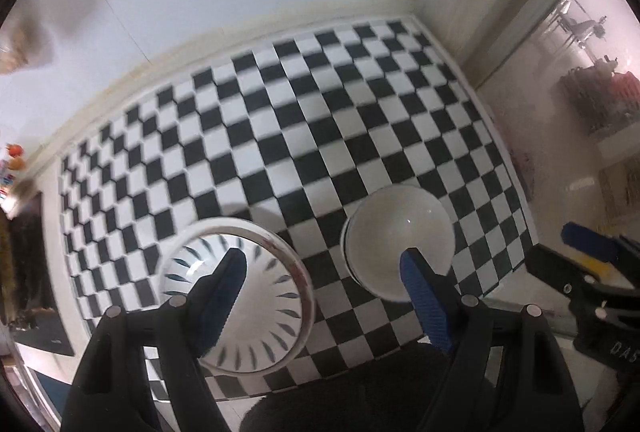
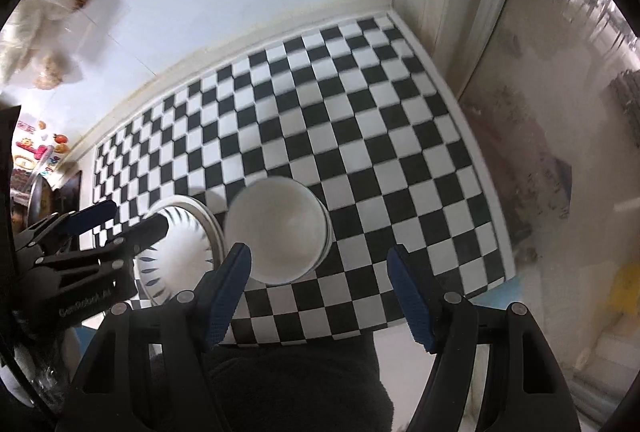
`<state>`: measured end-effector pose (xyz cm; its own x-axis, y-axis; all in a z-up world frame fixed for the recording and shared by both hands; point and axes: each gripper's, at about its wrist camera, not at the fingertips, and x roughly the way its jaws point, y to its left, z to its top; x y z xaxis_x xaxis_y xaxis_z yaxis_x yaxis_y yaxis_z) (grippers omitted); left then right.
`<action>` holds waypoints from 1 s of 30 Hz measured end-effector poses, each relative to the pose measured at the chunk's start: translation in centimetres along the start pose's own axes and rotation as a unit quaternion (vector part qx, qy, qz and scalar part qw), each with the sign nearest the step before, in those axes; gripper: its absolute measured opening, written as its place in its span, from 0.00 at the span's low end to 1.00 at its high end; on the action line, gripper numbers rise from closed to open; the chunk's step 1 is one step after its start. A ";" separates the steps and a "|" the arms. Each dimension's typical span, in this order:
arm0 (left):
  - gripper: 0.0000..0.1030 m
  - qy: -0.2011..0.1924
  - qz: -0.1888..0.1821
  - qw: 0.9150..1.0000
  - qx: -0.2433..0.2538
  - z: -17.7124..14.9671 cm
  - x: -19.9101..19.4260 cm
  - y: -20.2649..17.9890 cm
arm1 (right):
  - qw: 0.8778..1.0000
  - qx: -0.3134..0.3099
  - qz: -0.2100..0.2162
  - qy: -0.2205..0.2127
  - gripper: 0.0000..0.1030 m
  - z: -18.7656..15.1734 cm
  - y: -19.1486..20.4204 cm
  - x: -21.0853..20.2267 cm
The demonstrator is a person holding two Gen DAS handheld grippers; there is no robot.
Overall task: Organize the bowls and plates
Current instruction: 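Lower both grippers onto the dotted bowl rim and close them, then lift the dotted bowl stack and carry it over the blue-leaf plate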
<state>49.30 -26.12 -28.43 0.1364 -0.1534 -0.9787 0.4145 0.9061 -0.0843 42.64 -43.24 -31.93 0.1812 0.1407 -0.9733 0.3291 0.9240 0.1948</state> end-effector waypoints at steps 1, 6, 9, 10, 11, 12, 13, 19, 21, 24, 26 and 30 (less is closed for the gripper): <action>0.76 0.008 -0.004 1.000 -0.004 0.3 0.8 0.1 | 1.000 0.003 0.002 0.009 0.71 0.2 -0.2 1.1; 0.76 0.047 -0.012 0.999 -0.008 1.5 4.9 0.2 | 0.999 0.012 0.005 0.047 0.71 0.9 -1.1 5.6; 0.76 0.064 -0.014 0.998 -0.011 2.0 6.6 0.2 | 0.997 0.018 0.009 0.069 0.71 1.3 -1.9 8.2; 0.76 0.070 -0.017 0.997 -0.010 2.1 7.1 0.2 | 0.997 0.020 0.009 0.074 0.71 1.3 -2.1 8.8; 0.76 0.074 -0.019 0.997 -0.010 2.2 7.5 0.1 | 0.997 0.021 0.011 0.079 0.71 1.4 -2.2 9.3; 0.76 0.079 -0.020 0.997 -0.010 2.3 8.0 0.0 | 0.996 0.022 0.013 0.083 0.71 1.5 -2.4 9.9; 0.76 0.085 -0.021 0.996 -0.009 2.4 8.5 0.0 | 0.996 0.024 0.013 0.090 0.71 1.5 -2.6 10.6; 0.76 0.102 -0.020 0.995 -0.008 2.7 10.7 -0.4 | 0.992 0.031 0.024 0.116 0.71 1.9 -3.3 13.7; 0.76 0.109 -0.025 0.994 -0.007 2.8 11.4 -0.4 | 0.991 0.033 0.032 0.123 0.71 1.9 -3.4 14.6; 0.76 0.121 -0.032 0.992 -0.008 2.7 12.5 -0.6 | 0.989 0.038 0.049 0.137 0.71 1.9 -3.5 16.3; 0.76 0.131 -0.034 0.991 -0.012 2.7 13.4 -0.5 | 0.987 0.041 0.059 0.147 0.71 1.8 -3.4 17.2; 0.64 0.141 -0.046 0.989 -0.020 2.7 14.9 -0.3 | 0.981 0.053 0.092 0.160 0.71 1.7 -3.4 19.3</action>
<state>53.65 -29.79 -42.52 -0.1585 -0.1242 -0.9795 0.3774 0.9091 -0.1764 46.62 -44.27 -51.13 -0.0481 0.4218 -0.9054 0.4163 0.8325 0.3657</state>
